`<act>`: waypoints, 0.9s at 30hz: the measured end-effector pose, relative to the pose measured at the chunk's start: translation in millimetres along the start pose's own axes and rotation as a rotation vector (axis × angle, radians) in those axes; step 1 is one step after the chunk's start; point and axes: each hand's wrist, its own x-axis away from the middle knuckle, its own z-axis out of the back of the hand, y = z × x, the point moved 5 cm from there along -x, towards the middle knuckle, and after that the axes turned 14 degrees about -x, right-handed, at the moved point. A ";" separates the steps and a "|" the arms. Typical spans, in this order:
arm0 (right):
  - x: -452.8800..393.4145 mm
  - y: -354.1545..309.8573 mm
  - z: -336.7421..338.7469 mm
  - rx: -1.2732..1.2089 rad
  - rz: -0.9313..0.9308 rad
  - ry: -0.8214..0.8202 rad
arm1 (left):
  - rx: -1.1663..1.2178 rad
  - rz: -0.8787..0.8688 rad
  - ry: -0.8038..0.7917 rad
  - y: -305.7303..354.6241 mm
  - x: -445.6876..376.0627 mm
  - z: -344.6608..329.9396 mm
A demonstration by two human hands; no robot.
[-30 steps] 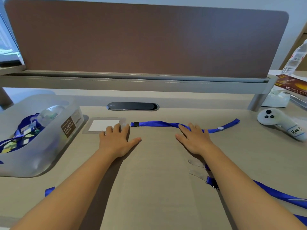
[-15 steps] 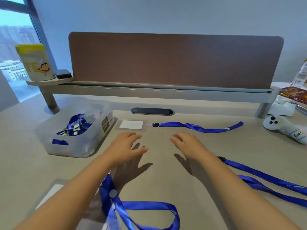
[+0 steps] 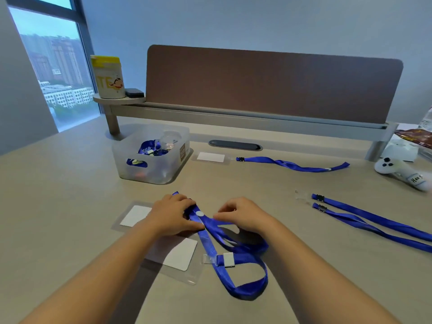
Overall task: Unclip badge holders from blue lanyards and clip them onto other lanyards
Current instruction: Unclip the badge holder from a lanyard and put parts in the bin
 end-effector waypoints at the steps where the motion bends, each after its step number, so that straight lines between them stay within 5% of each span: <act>1: -0.9 -1.0 -3.2 0.003 -0.006 -0.008 | -0.018 0.022 0.008 1.8 -2.1 -1.5; 9: -19.5 8.9 9.1 0.212 -0.056 0.133 | 0.314 0.018 0.107 0.4 -15.2 7.2; 16: -24.2 25.3 47.1 0.378 -0.159 0.351 | 0.106 0.085 -0.006 -17.2 -20.9 6.0; 19: -22.3 13.2 40.8 0.358 -0.014 0.382 | 0.080 0.106 -0.003 -18.3 -22.8 9.0; 22: -23.7 -3.2 22.7 0.327 0.127 0.305 | 0.094 0.145 0.052 -16.1 -24.3 9.4; 27: -29.4 -7.1 -8.2 0.280 0.085 0.072 | 0.328 0.149 0.088 -18.0 -19.0 11.8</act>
